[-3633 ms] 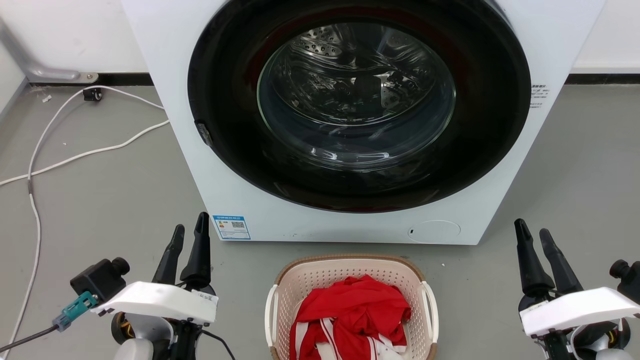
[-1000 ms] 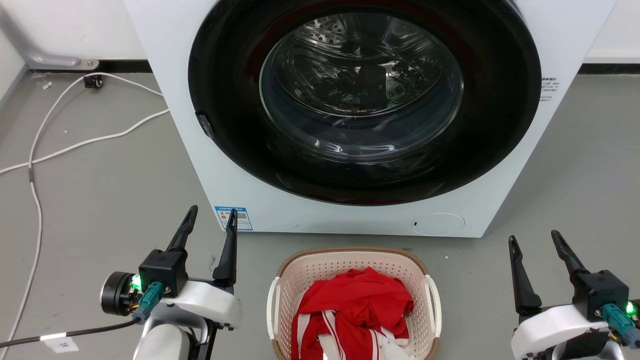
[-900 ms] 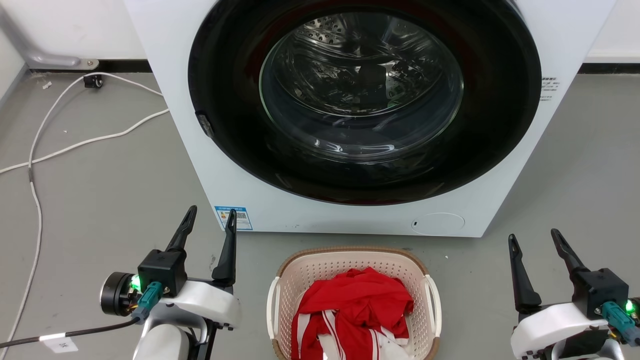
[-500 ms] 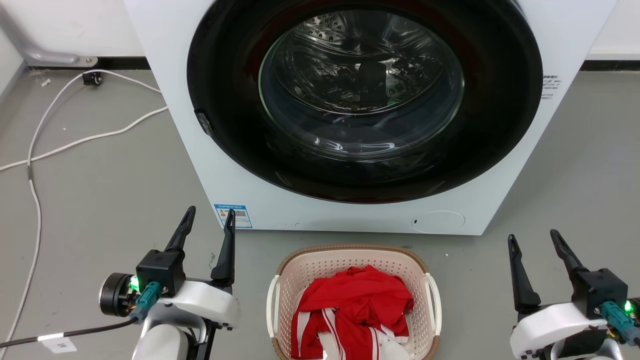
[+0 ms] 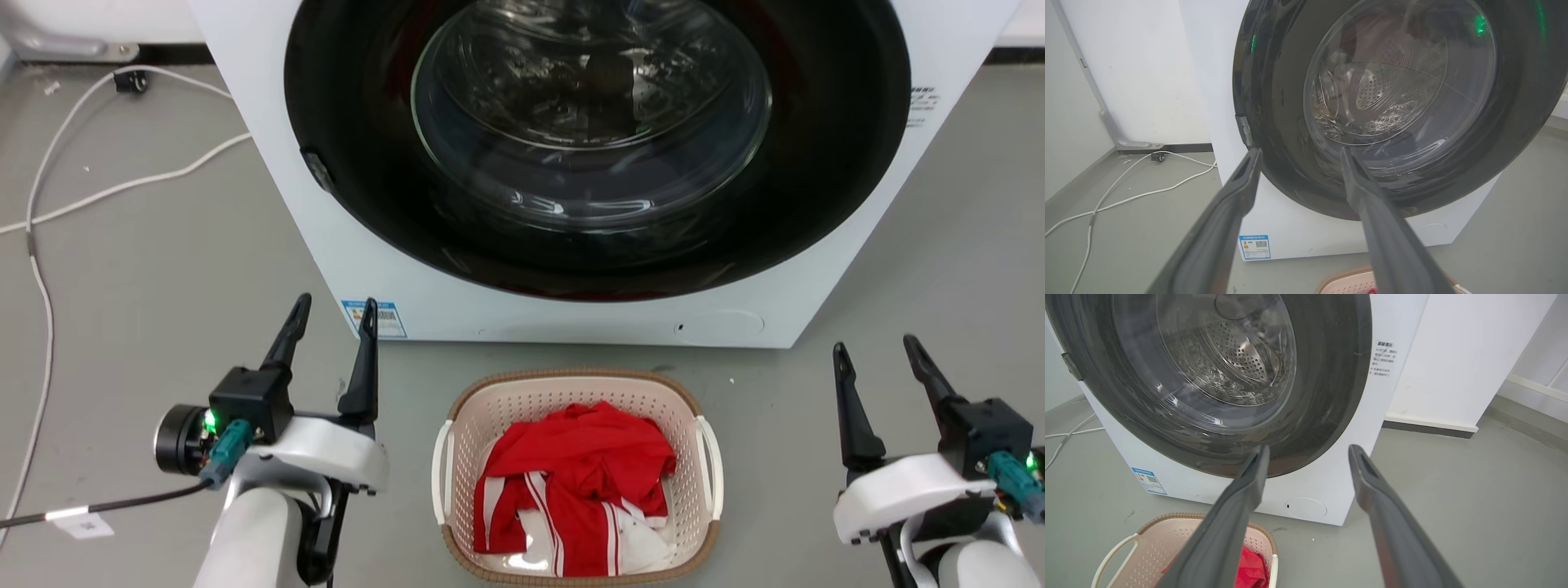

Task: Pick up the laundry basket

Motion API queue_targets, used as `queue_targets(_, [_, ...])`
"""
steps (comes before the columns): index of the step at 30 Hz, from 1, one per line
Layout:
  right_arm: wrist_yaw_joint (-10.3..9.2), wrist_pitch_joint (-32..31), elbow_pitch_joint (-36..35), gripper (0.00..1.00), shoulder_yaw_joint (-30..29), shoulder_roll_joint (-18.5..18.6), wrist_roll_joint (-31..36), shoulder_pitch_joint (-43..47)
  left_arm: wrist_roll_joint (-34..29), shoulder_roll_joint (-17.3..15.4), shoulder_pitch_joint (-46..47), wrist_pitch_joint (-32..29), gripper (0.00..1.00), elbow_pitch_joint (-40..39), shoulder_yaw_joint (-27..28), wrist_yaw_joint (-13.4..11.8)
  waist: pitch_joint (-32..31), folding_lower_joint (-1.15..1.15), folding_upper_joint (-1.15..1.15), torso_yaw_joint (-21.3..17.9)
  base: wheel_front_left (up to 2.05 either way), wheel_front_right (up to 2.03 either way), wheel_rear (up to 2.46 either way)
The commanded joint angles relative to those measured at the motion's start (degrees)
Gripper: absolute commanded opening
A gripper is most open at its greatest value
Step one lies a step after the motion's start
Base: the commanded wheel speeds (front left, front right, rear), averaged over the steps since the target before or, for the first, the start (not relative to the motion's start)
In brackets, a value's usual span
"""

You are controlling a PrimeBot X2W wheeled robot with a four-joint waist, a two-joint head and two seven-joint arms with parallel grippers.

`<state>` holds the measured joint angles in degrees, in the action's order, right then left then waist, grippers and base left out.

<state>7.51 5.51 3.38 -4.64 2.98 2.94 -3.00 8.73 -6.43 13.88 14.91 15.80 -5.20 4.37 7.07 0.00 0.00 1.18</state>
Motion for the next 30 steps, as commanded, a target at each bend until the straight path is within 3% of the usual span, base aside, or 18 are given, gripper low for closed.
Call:
queue_targets(1, [-0.04,-0.3,0.3,1.00,0.1,-0.2,-0.4,-2.0,0.3,-0.1,1.8,0.4,1.00,0.5,0.2,0.1,1.8,0.00,0.00,0.0,0.00,0.00,0.00])
queue_targets(19, [-0.04,-9.2,10.8,1.00,2.3,-0.2,-0.1,-17.3,7.6,-2.0,19.6,-4.8,1.00,17.6,-1.2,2.8,17.5,0.00,0.00,-0.2,0.00,0.00,0.00])
queue_targets(30, [-0.04,-15.8,24.5,1.00,5.6,-0.2,-2.6,-26.7,17.4,-3.5,28.4,-9.5,1.00,31.0,-12.2,3.1,26.5,0.00,0.00,-0.9,0.00,0.00,0.00])
